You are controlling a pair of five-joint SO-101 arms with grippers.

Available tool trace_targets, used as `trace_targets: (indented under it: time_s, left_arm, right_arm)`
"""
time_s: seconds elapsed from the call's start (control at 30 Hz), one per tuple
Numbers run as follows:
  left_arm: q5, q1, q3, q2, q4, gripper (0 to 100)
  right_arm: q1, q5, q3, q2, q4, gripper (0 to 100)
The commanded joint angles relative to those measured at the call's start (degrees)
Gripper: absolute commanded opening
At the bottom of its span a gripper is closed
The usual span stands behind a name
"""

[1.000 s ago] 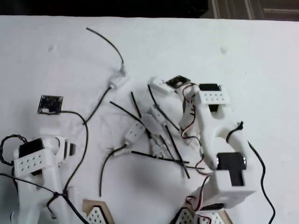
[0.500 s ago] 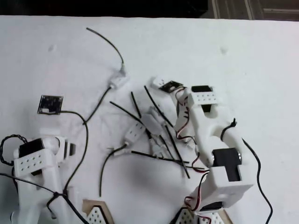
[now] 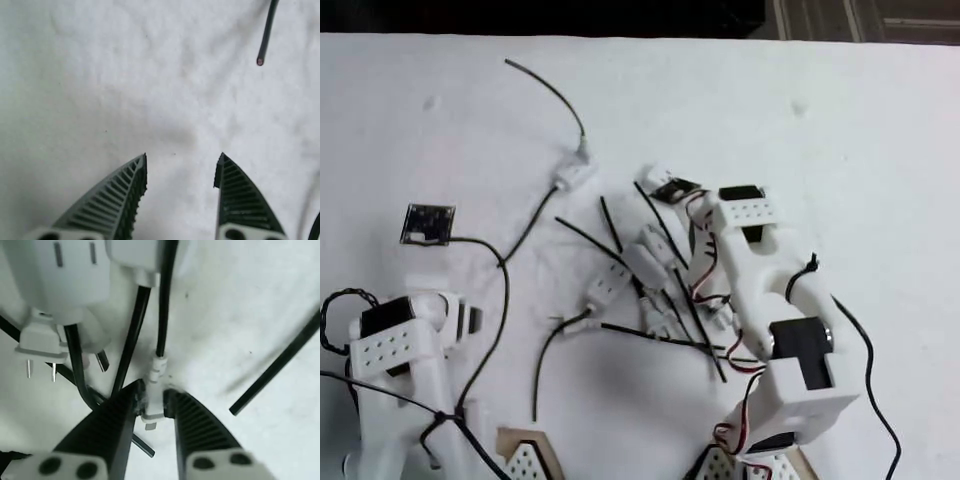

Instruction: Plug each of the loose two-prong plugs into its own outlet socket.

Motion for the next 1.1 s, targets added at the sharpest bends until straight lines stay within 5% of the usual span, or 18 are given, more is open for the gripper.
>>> trace_targets:
  time_s: [0.0, 1.07]
  left_arm:
    - [0.0, -0.48, -0.26, -1.36, -0.88, 23]
    - [0.0, -0.48, 0.35, -1.36, -1.85, 23]
  right_arm:
    - [-0.48, 0.0, -0.79, -0.92, 2.33, 1.7]
    - [-9.89, -5.01, -1.23, 1.8, 9.63, 1.7]
